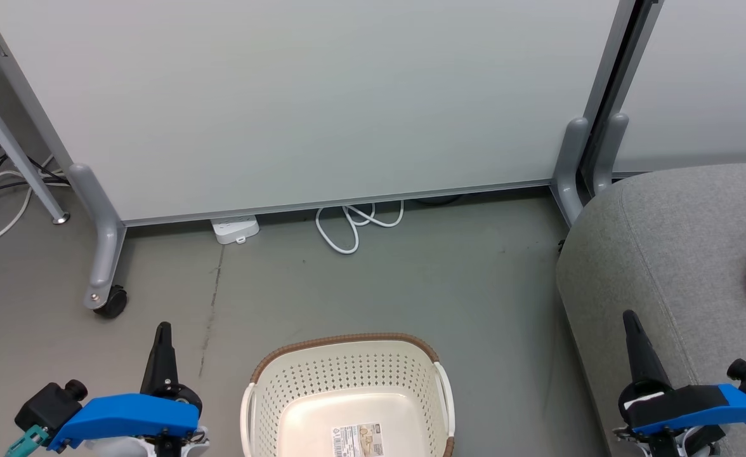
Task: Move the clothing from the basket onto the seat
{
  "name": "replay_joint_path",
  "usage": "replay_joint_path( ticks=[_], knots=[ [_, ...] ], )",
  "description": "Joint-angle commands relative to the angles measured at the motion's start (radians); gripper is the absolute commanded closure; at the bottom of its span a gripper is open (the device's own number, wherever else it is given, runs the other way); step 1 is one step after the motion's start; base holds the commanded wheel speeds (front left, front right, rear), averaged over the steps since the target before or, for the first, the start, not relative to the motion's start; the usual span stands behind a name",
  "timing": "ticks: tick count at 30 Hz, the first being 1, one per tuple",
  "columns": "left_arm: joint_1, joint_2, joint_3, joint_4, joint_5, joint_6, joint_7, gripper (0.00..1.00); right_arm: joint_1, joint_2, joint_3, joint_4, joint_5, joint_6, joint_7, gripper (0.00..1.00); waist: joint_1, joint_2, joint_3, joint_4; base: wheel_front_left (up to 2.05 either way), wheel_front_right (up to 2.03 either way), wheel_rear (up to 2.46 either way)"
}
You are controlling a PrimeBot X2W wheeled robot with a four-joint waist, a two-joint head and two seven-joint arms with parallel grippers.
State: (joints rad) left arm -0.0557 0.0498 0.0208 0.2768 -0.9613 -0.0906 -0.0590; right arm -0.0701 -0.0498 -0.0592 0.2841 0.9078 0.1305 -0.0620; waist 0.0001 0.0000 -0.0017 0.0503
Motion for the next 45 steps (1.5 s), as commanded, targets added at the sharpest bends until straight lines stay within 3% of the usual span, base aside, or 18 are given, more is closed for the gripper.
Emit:
replay_joint_path(
  ticks=[1,45],
  knots=[
    [-0.029,0.001,0.01,-0.015,-0.033,-0.009,0.009,1.0,-0.026,-0.001,-0.005,-0.015,0.036,0.0,0.009,1.0,-0.0001,0.0,0.0,-0.001,0.0,0.0,0.0],
    [-0.05,0.001,0.069,-0.028,-0.455,-0.033,0.122,1.0,-0.039,-0.001,-0.04,-0.034,0.493,0.0,0.126,1.0,-0.0001,0.0,0.003,-0.031,0.0,0.0,0.0]
  ],
)
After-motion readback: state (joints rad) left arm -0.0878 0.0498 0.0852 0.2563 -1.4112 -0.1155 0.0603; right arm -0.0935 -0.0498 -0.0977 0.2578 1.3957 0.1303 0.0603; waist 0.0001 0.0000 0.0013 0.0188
